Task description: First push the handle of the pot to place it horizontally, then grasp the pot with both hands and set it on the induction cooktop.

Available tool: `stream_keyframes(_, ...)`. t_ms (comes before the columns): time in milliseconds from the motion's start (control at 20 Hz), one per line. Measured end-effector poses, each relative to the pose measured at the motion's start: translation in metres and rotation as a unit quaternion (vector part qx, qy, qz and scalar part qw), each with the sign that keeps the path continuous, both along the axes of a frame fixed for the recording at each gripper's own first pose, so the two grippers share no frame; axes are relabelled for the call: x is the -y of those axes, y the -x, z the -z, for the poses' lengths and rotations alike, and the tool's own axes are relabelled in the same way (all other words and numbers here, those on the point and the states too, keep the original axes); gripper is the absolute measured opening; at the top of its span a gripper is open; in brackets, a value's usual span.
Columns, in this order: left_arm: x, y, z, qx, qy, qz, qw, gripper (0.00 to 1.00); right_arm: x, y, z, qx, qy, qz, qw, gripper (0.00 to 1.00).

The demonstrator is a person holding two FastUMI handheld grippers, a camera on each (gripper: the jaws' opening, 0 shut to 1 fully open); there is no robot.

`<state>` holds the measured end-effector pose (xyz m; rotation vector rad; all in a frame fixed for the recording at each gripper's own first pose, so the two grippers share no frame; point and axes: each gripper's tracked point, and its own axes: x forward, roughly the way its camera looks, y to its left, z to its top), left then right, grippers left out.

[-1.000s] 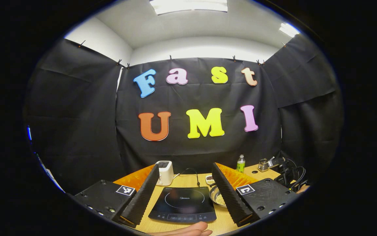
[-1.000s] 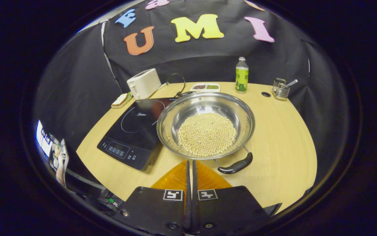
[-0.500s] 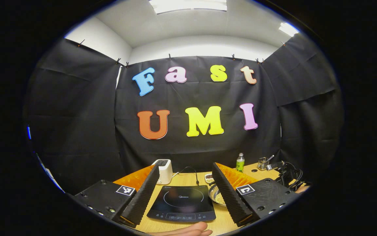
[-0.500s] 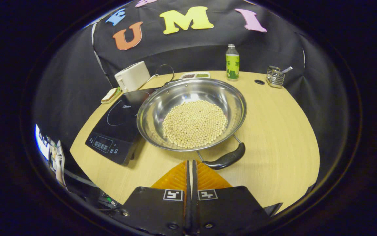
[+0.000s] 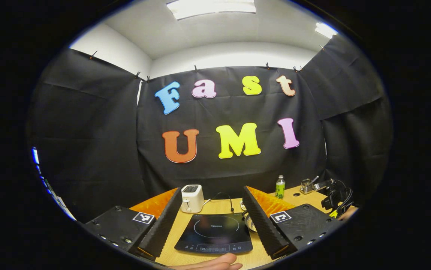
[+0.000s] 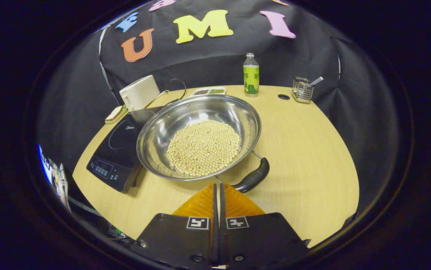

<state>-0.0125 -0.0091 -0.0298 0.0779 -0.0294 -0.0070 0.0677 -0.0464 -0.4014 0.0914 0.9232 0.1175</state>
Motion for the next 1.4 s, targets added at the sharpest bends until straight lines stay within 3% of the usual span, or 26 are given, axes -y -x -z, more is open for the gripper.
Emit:
stream_keyframes(600, 0.011, -0.027, 0.024, -0.013, 0.023, 0.012, 1.000, 0.96, 0.027, -0.027, 0.018, -0.013, -0.003, 0.020, 1.000, 0.04)
stream_keyframes(1400, 0.021, -0.094, 0.038, -0.024, 0.029, 0.018, 0.999, 0.96, 0.068, -0.075, 0.026, -0.016, 0.008, 0.006, 1.000, 0.04)
